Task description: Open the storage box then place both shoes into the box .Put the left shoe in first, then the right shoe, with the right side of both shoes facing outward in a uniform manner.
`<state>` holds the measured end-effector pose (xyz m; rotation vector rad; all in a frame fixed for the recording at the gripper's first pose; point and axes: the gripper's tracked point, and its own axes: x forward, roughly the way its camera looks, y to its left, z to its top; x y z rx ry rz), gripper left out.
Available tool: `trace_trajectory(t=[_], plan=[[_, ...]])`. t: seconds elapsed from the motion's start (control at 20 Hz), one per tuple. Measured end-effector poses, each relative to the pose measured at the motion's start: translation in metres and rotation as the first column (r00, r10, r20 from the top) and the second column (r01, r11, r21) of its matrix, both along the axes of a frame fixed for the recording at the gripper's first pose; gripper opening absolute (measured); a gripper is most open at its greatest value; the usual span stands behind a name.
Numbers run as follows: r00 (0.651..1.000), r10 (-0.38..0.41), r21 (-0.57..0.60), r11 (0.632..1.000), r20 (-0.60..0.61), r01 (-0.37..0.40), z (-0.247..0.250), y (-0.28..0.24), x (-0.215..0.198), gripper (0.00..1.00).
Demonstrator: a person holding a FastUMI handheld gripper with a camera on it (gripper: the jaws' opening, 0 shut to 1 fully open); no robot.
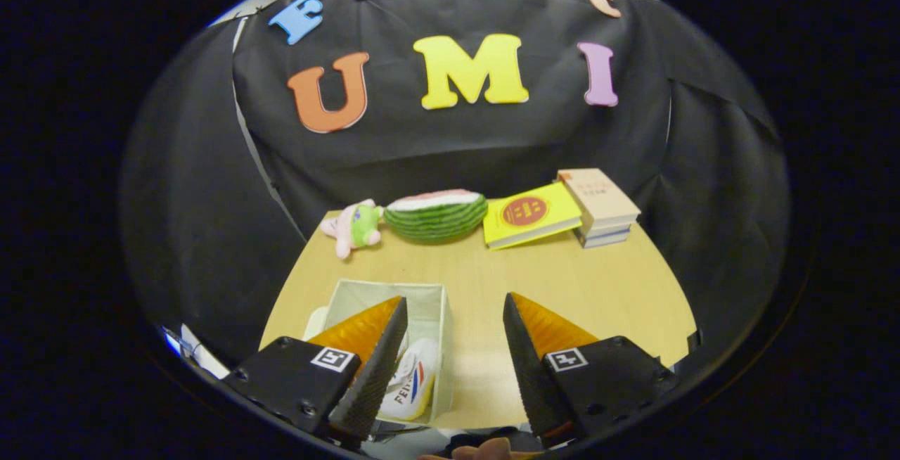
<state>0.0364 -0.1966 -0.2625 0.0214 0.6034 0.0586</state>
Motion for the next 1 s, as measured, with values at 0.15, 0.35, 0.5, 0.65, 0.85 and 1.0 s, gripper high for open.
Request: trace_trajectory(t=[0.15,0.35,0.5,0.65,0.85,1.0], plan=[[0.985,-0.011,-0.043,0.999,0.171,0.018,0.047,-0.024,-0.01,0.86],[0.941,-0.004,-0.097,0.995,0.338,0.039,0.088,-0.051,-0.025,1.0],[0.925,-0.032,-0.04,0.998,0.379,0.051,0.094,-0.06,-0.044,1.0],[0.923,-0.063,0.002,0.998,0.38,0.068,0.084,-0.074,-0.049,1.0],[0.927,-0.083,0.041,0.996,0.366,0.073,0.075,-0.081,-0.06,1.0],[0.929,-0.081,0.051,0.996,0.361,0.067,0.073,-0.078,-0.063,1.0]])
